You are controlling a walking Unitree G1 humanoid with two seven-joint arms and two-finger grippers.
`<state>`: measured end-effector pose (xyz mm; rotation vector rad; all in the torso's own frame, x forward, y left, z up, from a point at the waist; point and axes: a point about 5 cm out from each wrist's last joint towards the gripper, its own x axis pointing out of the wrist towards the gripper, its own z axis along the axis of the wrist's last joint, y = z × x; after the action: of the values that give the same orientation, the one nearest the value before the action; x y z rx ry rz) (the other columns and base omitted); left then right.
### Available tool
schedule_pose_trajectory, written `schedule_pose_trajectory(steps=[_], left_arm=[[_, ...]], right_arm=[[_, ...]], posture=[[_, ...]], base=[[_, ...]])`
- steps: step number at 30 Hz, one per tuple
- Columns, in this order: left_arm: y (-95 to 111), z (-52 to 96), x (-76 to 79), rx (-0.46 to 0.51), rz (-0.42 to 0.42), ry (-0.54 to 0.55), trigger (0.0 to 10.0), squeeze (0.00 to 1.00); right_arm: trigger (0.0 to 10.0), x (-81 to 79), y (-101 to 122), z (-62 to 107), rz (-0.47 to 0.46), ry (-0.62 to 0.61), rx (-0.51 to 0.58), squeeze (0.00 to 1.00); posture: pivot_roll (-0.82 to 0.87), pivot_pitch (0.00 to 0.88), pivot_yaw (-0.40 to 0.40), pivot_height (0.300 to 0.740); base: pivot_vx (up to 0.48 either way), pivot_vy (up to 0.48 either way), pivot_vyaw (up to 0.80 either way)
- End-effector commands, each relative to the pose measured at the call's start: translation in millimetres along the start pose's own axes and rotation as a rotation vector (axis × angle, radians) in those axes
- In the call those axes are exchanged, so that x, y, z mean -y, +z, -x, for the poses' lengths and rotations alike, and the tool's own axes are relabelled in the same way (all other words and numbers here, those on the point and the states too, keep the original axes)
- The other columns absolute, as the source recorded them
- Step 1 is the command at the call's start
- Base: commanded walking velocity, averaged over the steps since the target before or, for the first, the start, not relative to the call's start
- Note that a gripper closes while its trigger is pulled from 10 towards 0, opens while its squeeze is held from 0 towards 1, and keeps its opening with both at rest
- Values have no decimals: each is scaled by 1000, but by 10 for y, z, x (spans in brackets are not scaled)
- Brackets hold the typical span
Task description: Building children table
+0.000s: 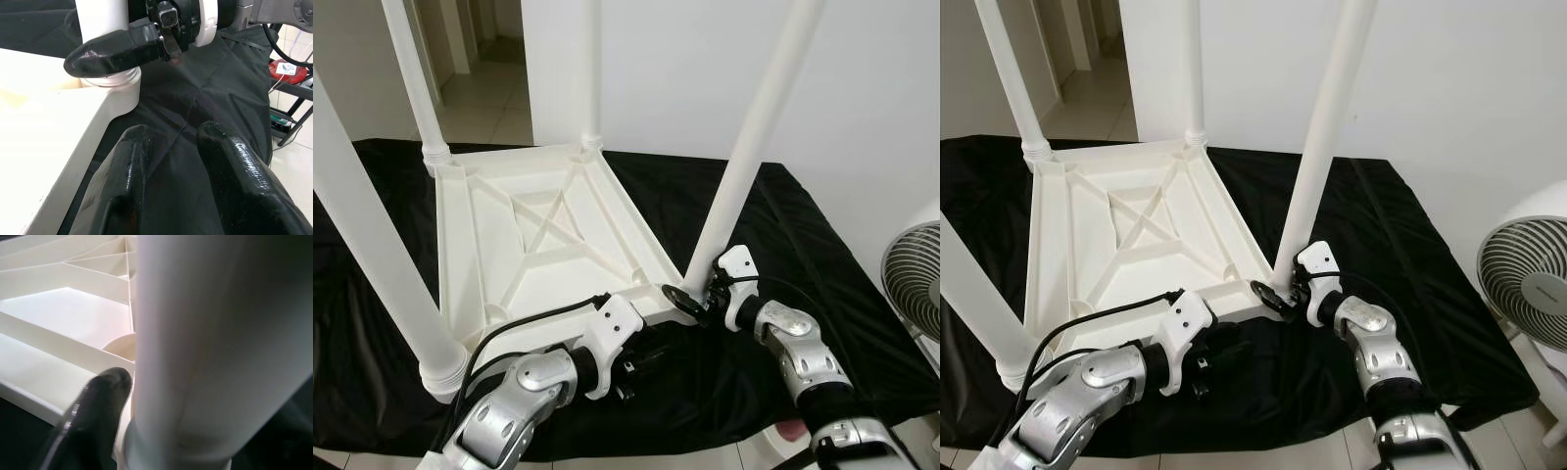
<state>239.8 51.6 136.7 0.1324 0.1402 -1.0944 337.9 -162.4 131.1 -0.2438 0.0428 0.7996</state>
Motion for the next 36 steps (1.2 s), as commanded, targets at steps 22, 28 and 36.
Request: schedule_pose_trajectory(steps=[22, 28, 36], left_arm=[[-3, -19, 50, 0, 19, -26, 10000, 0], [-6, -19, 50, -6, 13, -39, 10000, 0], [-8, -32, 78, -6, 15, -48, 10000, 0]], right_arm=[[0, -161, -189, 65, -227, -409, -11, 0], [0, -322, -111, 89, -266, -612, 19, 0], [0, -492, 2, 12, -319, -770, 28, 0]], posture=[[9, 24, -65, 740], [-7, 34, -57, 740], [-10, 41, -56, 740]], base=[[0, 0, 0], [0, 0, 0], [0, 0, 0]])
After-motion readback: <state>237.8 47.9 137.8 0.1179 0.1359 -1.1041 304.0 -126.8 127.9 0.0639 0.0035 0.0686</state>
